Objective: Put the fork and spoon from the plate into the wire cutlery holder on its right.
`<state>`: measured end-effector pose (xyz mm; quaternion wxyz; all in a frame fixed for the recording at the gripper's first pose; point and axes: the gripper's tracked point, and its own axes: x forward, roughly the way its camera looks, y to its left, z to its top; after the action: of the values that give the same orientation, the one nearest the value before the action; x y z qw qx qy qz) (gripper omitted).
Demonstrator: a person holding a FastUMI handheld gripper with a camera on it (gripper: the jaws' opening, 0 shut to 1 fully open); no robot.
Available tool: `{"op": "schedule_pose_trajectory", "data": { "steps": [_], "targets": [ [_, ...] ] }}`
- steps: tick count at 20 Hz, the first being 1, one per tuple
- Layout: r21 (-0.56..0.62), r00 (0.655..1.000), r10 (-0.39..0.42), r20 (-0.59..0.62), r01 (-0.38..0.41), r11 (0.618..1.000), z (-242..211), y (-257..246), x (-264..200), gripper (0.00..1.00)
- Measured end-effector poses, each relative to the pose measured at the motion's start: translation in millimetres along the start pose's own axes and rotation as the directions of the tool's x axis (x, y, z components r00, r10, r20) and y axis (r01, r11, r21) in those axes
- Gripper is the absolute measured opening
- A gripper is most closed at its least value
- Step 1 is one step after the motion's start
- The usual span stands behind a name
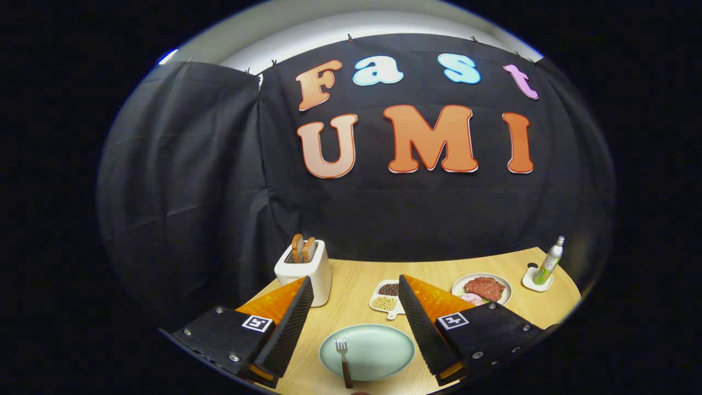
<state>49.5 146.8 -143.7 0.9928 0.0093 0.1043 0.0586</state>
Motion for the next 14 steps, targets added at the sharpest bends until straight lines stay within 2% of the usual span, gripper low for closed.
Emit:
{"op": "schedule_pose_trajectory", "data": {
  "steps": [3, 7, 10, 14],
  "targets": [
    [-0.01, 0.992, 0.05, -0.113, -0.052, 0.999, -28.5, 9.8, 14.2, 0.93],
    [-0.019, 0.956, 0.072, -0.284, -0.081, 0.997, -76.8, 12.6, 23.3, 0.95],
    [0.026, 0.91, 0.107, -0.401, -0.106, 0.994, -115.4, 15.0, 30.9, 0.95],
    [0.049, 0.831, 0.127, -0.542, -0.12, 0.992, -159.5, 11.7, 36.3, 0.94]
  ]
}}
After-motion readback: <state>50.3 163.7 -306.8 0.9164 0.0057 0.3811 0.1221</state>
